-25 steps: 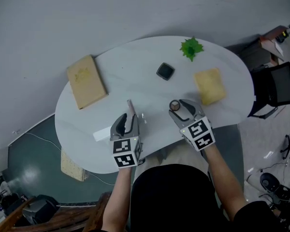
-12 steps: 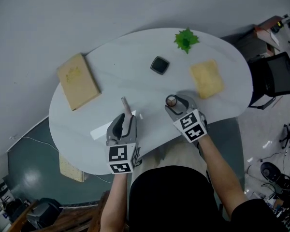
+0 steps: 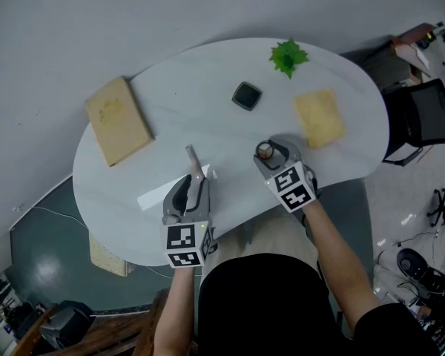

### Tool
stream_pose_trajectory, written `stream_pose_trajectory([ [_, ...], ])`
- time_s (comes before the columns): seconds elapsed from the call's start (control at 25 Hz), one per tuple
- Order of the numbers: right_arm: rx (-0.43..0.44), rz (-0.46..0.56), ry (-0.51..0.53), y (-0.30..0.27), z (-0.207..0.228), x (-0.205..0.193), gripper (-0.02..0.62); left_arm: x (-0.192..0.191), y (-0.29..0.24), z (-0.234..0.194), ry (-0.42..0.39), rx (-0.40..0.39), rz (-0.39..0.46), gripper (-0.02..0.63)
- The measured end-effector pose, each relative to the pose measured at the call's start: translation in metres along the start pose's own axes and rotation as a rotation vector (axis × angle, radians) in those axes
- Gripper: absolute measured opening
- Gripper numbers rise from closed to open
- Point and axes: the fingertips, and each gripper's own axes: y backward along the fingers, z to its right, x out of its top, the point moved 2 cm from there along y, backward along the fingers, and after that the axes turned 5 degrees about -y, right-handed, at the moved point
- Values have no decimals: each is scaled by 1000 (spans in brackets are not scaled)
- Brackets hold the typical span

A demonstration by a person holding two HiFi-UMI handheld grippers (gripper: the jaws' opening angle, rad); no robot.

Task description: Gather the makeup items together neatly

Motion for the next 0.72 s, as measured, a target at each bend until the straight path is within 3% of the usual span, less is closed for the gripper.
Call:
stream_pose_trajectory([
  [0.36, -43, -10, 50, -1, 1, -2, 212, -2, 3, -1, -1, 5, -2, 135],
  [0.72, -42, -28, 33, -7, 6, -15, 215, -4, 6, 0, -4, 9, -5, 136],
])
